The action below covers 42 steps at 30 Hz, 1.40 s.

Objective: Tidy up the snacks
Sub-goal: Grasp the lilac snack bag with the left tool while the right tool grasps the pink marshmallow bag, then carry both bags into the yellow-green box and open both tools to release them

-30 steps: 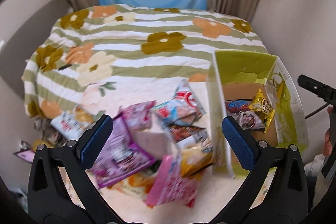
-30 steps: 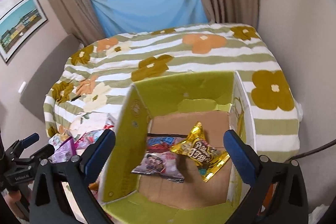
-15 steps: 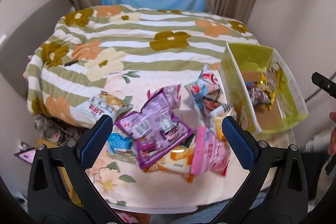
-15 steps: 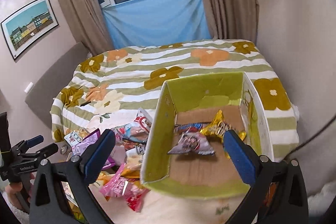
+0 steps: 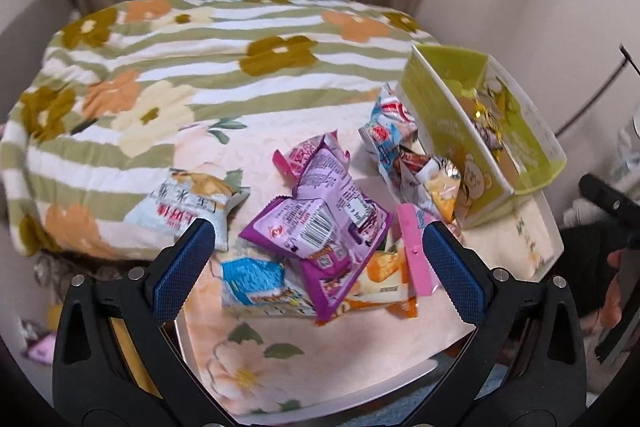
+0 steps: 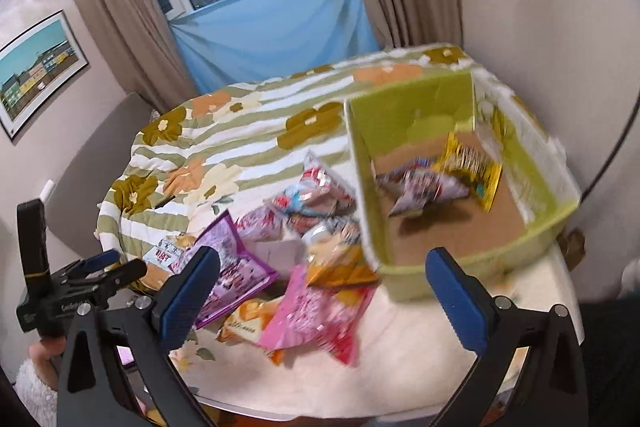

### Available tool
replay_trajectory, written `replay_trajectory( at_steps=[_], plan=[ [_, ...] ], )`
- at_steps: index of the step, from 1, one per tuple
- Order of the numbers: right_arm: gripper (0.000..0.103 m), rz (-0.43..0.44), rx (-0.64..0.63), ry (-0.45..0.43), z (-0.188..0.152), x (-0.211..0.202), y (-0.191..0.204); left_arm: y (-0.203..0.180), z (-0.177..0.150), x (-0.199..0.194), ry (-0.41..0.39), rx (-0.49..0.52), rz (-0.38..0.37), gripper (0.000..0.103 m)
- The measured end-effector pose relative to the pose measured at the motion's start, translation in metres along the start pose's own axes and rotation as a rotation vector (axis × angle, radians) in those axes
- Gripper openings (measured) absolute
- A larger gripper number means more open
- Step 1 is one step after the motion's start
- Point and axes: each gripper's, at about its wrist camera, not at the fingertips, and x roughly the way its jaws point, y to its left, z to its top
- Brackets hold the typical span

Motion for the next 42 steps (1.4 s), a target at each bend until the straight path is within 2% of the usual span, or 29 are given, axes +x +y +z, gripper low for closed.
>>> replay_trajectory(
  at_steps=[5, 13, 18, 26, 34, 38, 42],
  plan=[
    [0.103, -0.029, 0.071, 0.067, -0.025, 0.031, 0.01, 0.014, 0.008, 0.036, 0.075, 0.061, -0.063, 0.103],
    [0.103, -0.052, 0.111, 0.159, -0.046, 0.08, 0.014, 0.019, 0.009, 0.091, 0.2, 0.077, -0.134, 0.103],
    [0.103, -0.04, 0.099, 0.217, -0.058, 0.109, 0.011, 0.014, 0.004, 0.112, 0.234, 0.083, -0.128, 0.103],
    [0.103, -0.005, 0.133, 0.254, -0.066, 0.134, -0.006, 0.004, -0.002, 0.133, 0.283, 0.128, -0.109, 0.103],
    [0.103, 0.044, 0.153, 0.273, -0.073, 0.148, -0.019, -0.001, -0.003, 0.131, 0.288, 0.127, -0.116, 0.083],
    [0.103, 0.06, 0.151, 0.291, -0.077, 0.156, -0.02, -0.003, -0.004, 0.127, 0.277, 0.111, -0.126, 0.066],
    [0.103, 0.074, 0.162, 0.309, -0.08, 0.164, -0.022, -0.009, -0.005, 0.123, 0.265, 0.124, -0.101, 0.063]
  ],
)
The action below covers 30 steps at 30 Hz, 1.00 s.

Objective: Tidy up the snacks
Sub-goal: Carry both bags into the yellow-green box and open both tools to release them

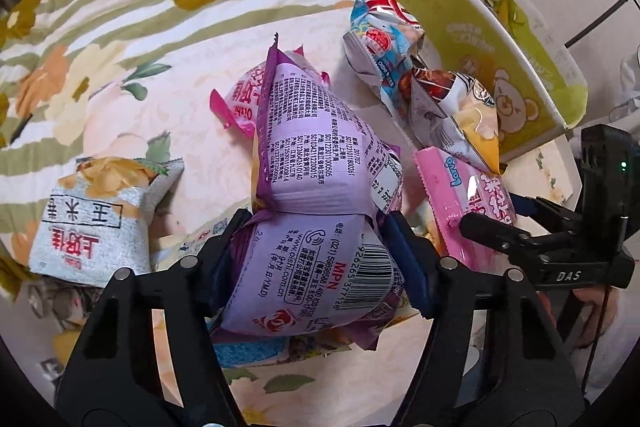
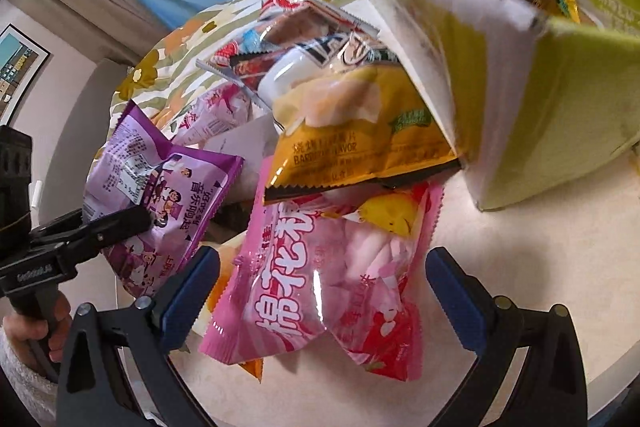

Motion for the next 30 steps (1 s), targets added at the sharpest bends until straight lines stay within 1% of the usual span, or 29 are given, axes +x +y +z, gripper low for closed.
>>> replay_trajectory(
  at_steps=[6, 11, 13, 14, 15, 16, 18, 21, 30],
  plan=[
    [0.103, 0.016, 0.023, 0.026, 0.001, 0.01, -0.002, -0.011, -0.005, -0.014, -0.03, 0.039, 0.046, 0.061],
    [0.102, 0.025, 0.031, 0.043, 0.001, 0.015, -0.004, -0.006, -0.007, -0.021, -0.05, -0.007, 0.033, 0.061],
    [0.097, 0.019, 0.015, 0.046, 0.002, 0.015, -0.002, -0.004, -0.008, -0.024, -0.057, -0.029, 0.024, 0.061],
    [0.093, 0.008, 0.001, 0.048, 0.005, 0.019, 0.004, -0.002, -0.009, -0.026, -0.063, -0.044, 0.018, 0.061],
    [0.089, 0.003, -0.006, 0.048, 0.001, 0.02, 0.007, -0.002, -0.01, -0.027, -0.066, -0.052, 0.015, 0.061],
    [0.086, 0.002, -0.013, 0.049, 0.0, 0.019, 0.007, -0.001, -0.011, -0.029, -0.067, -0.059, 0.012, 0.061],
    [0.079, 0.012, -0.013, 0.049, -0.001, 0.019, 0.008, -0.001, -0.013, -0.031, -0.071, -0.075, 0.01, 0.061],
    [0.074, 0.035, -0.011, 0.046, -0.002, 0.016, 0.009, -0.001, -0.017, -0.035, -0.079, -0.094, 0.004, 0.061],
    [0.073, 0.05, -0.03, 0.021, -0.007, -0.007, 0.017, -0.006, -0.027, -0.065, -0.144, -0.126, -0.002, 0.061]
  ],
)
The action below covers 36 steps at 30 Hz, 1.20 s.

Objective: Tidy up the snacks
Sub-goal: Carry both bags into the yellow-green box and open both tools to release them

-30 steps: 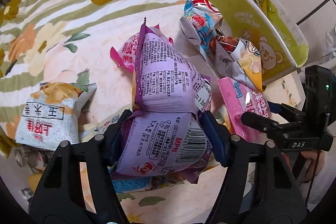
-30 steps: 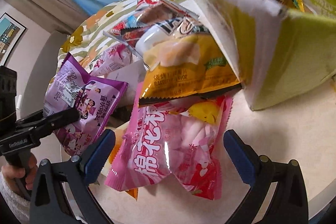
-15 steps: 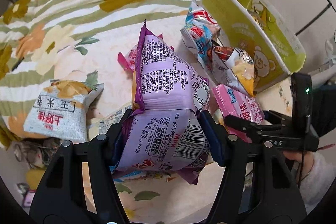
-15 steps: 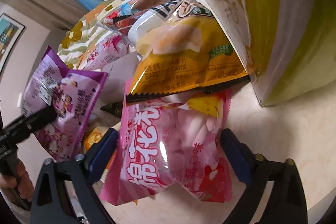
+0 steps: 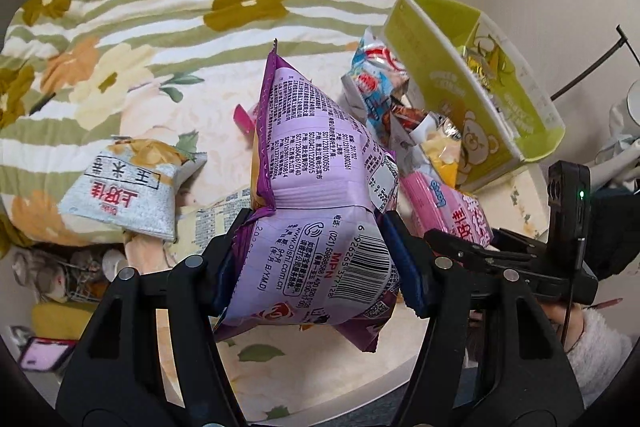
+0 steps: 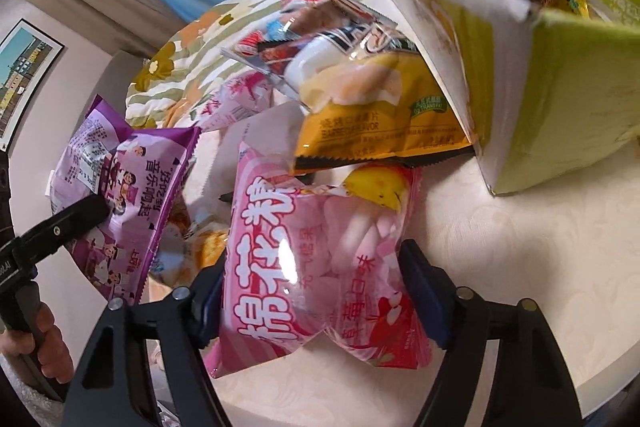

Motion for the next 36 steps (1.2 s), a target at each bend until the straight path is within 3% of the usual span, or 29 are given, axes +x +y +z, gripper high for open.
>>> replay_trajectory(
  at_steps=[7, 12, 19, 27, 32, 36],
  plan=[
    [0.073, 0.007, -0.042, -0.026, -0.012, -0.034, 0.008, -0.007, 0.001, -0.028, -0.061, 0.0, -0.027, 0.061],
    [0.073, -0.013, -0.084, -0.086, -0.016, -0.068, 0.026, -0.018, 0.008, -0.046, -0.105, 0.015, -0.07, 0.061],
    [0.073, -0.057, -0.078, -0.194, -0.002, -0.129, 0.022, -0.052, 0.029, -0.058, -0.154, 0.039, -0.113, 0.061],
    [0.073, -0.105, -0.062, -0.302, 0.048, -0.184, -0.024, -0.118, 0.06, -0.044, -0.191, 0.043, -0.14, 0.061],
    [0.073, -0.105, -0.063, -0.304, 0.078, -0.203, -0.068, -0.17, 0.087, -0.008, -0.178, 0.014, -0.197, 0.061],
    [0.073, -0.088, -0.043, -0.296, 0.089, -0.21, -0.103, -0.206, 0.103, 0.022, -0.162, 0.011, -0.199, 0.061]
  ],
)
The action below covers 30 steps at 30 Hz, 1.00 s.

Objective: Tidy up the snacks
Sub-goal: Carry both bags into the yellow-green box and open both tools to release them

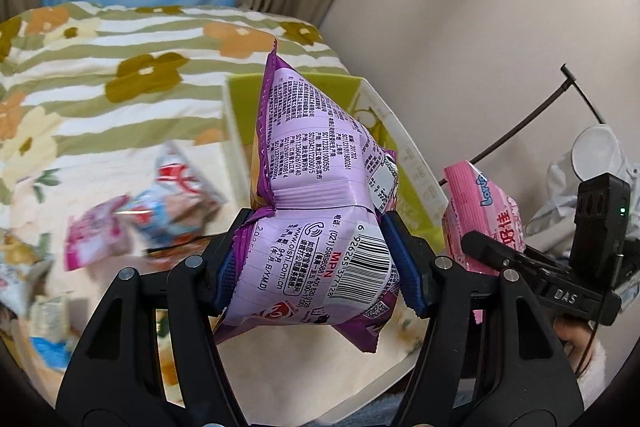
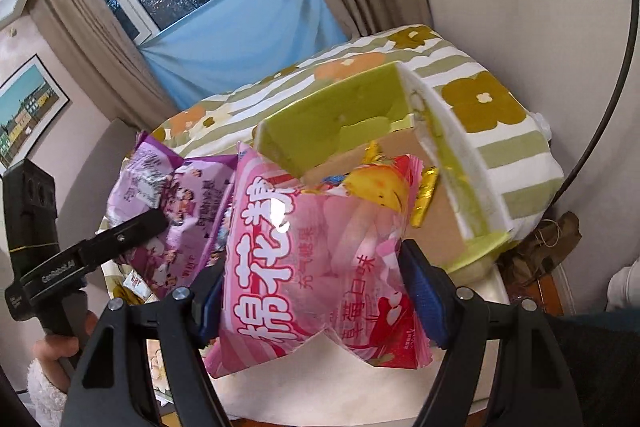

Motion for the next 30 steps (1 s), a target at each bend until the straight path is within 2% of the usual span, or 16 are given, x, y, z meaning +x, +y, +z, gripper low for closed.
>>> replay_trajectory(
  at_steps=[8, 10, 12, 13, 20, 30],
  plan=[
    [0.073, 0.024, -0.034, 0.027, 0.032, 0.003, -0.047, -0.033, -0.002, 0.073, 0.044, -0.033, 0.048, 0.062],
    [0.073, 0.033, -0.052, 0.037, 0.038, 0.006, -0.053, -0.04, -0.005, 0.086, 0.043, -0.03, 0.086, 0.072],
    [0.073, 0.039, -0.07, 0.048, 0.043, 0.009, -0.056, -0.045, -0.009, 0.091, 0.041, -0.026, 0.146, 0.099],
    [0.073, 0.045, -0.08, 0.055, 0.046, 0.011, -0.058, -0.047, -0.012, 0.092, 0.036, -0.029, 0.186, 0.102],
    [0.074, 0.082, -0.124, 0.1, 0.055, 0.027, -0.062, -0.045, -0.023, 0.076, 0.022, -0.05, 0.277, 0.102],
    [0.075, 0.13, -0.17, 0.182, 0.065, 0.064, -0.052, -0.034, -0.032, 0.045, -0.003, -0.119, 0.331, 0.102]
  ],
)
